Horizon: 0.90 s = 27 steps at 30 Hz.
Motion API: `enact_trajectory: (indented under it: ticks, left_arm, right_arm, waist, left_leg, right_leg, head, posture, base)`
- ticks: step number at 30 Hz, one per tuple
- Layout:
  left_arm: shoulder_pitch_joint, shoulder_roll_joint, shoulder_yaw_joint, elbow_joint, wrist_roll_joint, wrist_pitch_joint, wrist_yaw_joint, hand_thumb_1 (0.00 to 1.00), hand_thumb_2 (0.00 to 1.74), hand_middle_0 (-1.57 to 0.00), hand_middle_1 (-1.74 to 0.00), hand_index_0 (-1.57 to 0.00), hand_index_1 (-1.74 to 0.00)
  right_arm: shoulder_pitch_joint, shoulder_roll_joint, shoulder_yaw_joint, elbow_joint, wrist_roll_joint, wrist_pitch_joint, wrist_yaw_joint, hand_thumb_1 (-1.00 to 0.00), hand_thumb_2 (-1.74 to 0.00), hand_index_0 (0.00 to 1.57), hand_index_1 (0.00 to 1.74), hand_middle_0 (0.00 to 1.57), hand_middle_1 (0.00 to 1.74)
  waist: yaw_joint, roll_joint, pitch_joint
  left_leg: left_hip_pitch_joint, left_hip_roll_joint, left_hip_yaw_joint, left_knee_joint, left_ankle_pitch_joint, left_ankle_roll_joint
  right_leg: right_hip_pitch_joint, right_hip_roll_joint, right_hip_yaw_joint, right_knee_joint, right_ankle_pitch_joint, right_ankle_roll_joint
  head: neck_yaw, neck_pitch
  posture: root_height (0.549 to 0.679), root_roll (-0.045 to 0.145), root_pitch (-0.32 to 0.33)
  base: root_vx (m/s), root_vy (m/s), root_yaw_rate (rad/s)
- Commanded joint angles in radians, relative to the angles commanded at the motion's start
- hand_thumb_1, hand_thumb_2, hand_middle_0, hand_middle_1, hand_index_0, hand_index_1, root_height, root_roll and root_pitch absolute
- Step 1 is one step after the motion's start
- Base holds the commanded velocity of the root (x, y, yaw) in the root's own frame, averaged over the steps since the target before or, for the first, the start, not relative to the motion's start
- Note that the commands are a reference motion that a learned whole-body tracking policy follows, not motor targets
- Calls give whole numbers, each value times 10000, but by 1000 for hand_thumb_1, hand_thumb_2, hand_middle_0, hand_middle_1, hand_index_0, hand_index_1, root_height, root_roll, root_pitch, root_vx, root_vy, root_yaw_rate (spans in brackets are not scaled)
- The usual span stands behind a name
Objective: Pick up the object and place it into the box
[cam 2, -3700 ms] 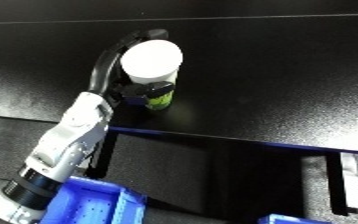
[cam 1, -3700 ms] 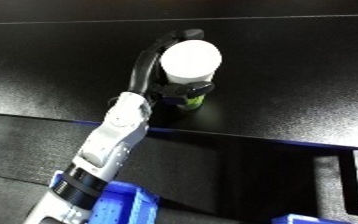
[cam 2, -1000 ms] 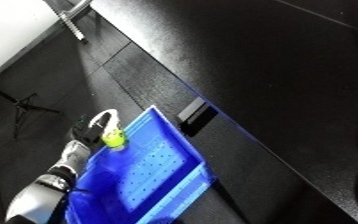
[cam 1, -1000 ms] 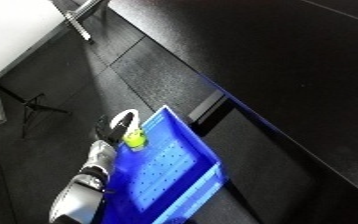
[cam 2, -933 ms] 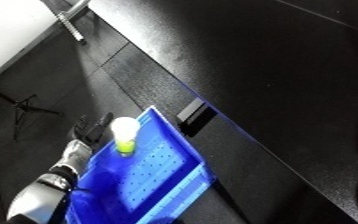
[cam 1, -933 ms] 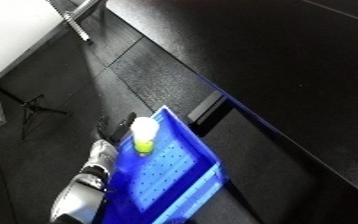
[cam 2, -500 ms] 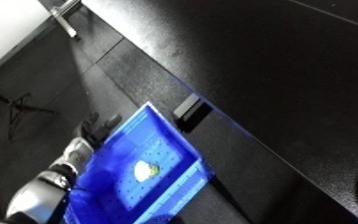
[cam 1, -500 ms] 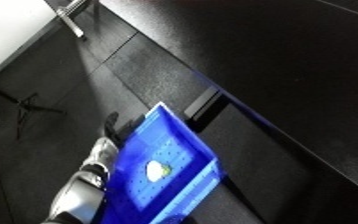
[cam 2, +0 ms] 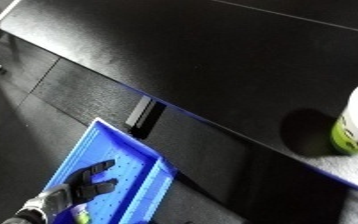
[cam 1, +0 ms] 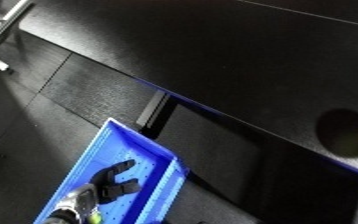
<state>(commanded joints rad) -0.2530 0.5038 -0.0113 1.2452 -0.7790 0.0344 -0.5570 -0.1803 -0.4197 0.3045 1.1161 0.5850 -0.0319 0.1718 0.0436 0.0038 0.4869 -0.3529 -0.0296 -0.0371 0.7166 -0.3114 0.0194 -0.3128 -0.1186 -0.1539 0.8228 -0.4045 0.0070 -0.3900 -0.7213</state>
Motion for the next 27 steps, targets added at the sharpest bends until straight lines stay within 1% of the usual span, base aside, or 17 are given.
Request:
enact_trajectory:
  ticks: [2, 5, 8, 10, 12, 14, 16, 18, 19, 21, 23, 25, 27]
  left_arm:
    - [25, -141, -201, -64, 164, 12, -17, 0, 0, 0, 0, 0, 0]
    - [-7, -295, -447, -132, 440, 86, 208, 0, 0, 0, 0, 0, 0]
    - [-17, -458, -696, -268, 716, 204, 474, 0, 0, 0, 0, 0, 0]
    - [-9, -556, -846, -360, 800, 224, 590, 0, 0, 0, 0, 0, 0]
    - [-5, -628, -977, -437, 821, 252, 706, 0, 0, 0, 0, 0, 0]
    - [17, -679, -1082, -513, 899, 284, 835, 0, 0, 0, 0, 0, 0]
    - [91, -714, -1151, -582, 1031, 287, 989, 0, 0, 0, 0, 0, 0]
    - [212, -734, -1172, -663, 1144, 278, 1172, 0, 0, 0, 0, 0, 0]
    - [276, -743, -1169, -702, 1160, 271, 1274, 0, 0, 0, 0, 0, 0]
    - [443, -774, -1154, -806, 1123, 230, 1535, 0, 0, 0, 0, 0, 0]
    - [666, -817, -1113, -932, 1047, 156, 1798, 0, 0, 0, 0, 0, 0]
    - [906, -826, -1029, -1070, 982, 111, 1998, 0, 0, 0, 0, 0, 0]
    - [1108, -777, -911, -1183, 1010, 89, 2101, 0, 0, 0, 0, 0, 0]
  right_arm:
    - [-104, -20, -10, 43, -125, 1, 6, 0, 0, 0, 0, 0, 0]
    - [-186, -18, 5, 148, -398, -129, 55, 0, 0, 0, 0, 0, 0]
    - [-212, -29, 90, 124, -647, -236, 71, 0, 0, 0, 0, 0, 0]
    - [-236, -56, 160, 62, -657, -301, 109, 0, 0, 0, 0, 0, 0]
    - [-278, -101, 212, -33, -647, -401, 164, 0, 0, 0, 0, 0, 0]
    - [-324, -163, 258, -221, -710, -517, 168, 0, 0, 0, 0, 0, 0]
    - [-368, -264, 330, -577, -886, -595, 81, 0, 0, 0, 0, 0, 0]
    - [-410, -412, 416, -1110, -1016, -586, -20, 0, 0, 0, 0, 0, 0]
    - [-439, -500, 458, -1431, -1059, -545, -48, 0, 0, 0, 0, 0, 0]
    - [-394, -733, 511, -2375, -1107, -293, -33, 0, 0, 0, 0, 0, 0]
    - [-240, -998, 542, -3514, -1211, 35, 152, 0, 0, 0, 0, 0, 0]
    - [37, -1290, 554, -4776, -1286, 385, 503, 0, 0, 0, 0, 0, 0]
    - [365, -1596, 515, -6034, -1251, 711, 1021, 0, 0, 0, 0, 0, 0]
  waist:
    - [-66, 61, -11]
    - [-128, 90, -62]
    - [-159, 89, -111]
    - [-177, 80, -135]
    - [-203, 67, -153]
    - [-230, 55, -157]
    - [-257, 40, -148]
    - [-300, 21, -137]
    - [-332, 10, -131]
    - [-426, -15, -115]
    - [-539, -46, -104]
    - [-658, -88, -103]
    - [-773, -145, -112]
  left_leg:
    - [44, 34, 66, 13, -20, 5]
    - [101, 91, 156, -38, -16, 0]
    - [147, 155, 232, -183, 48, -32]
    - [172, 189, 271, -268, 91, -57]
    - [189, 209, 295, -303, 104, -76]
    - [198, 220, 315, -288, 83, -76]
    - [198, 229, 348, -246, 45, -63]
    - [185, 239, 394, -201, 2, -52]
    - [173, 243, 419, -181, -17, -51]
    - [161, 257, 468, -146, -58, -47]
    - [156, 278, 515, -97, -108, -36]
    - [150, 308, 566, -34, -163, -22]
    - [139, 352, 623, 13, -205, -12]
  right_leg:
    - [-37, 0, 73, 36, 18, -3]
    - [-96, 28, 147, 37, 81, 34]
    - [-146, 53, 201, 8, 148, 81]
    - [-182, 50, 235, -26, 201, 107]
    - [-223, 40, 276, -71, 266, 134]
    - [-276, 32, 321, -107, 337, 161]
    - [-335, 33, 361, -129, 406, 186]
    - [-387, 48, 403, -157, 462, 206]
    - [-408, 61, 428, -174, 483, 210]
    - [-441, 93, 487, -191, 504, 207]
    - [-474, 122, 548, -176, 503, 194]
    - [-516, 142, 600, -129, 481, 184]
    - [-568, 153, 637, -78, 457, 182]
  head:
    - [838, -140]
    - [2217, -138]
    - [3395, -133]
    - [4130, -127]
    - [4761, -108]
    - [5386, -21]
    - [5971, 41]
    - [6345, 21]
    - [6496, -7]
    - [6627, -46]
    - [6633, -72]
    - [6533, -51]
    - [6412, -32]
  posture:
    - [630, 41, -87]
    - [630, 38, -86]
    - [630, 35, -81]
    - [630, 33, -78]
    - [631, 32, -76]
    - [631, 31, -74]
    - [631, 30, -71]
    - [632, 29, -67]
    - [632, 29, -66]
    - [632, 28, -63]
    - [632, 28, -61]
    - [631, 28, -60]
    - [630, 27, -58]
  base:
    - [-7, 35, -174]
    - [-3, 6, -126]
    - [-4, -3, -85]
    - [-7, -13, -58]
    - [-3, -21, -46]
    - [-4, -24, -49]
    - [-10, -21, -67]
    - [-23, -9, -110]
    - [-31, 2, -135]
    - [-27, 17, -168]
    - [-17, 30, -182]
    - [-8, 34, -180]
    - [-11, 24, -169]
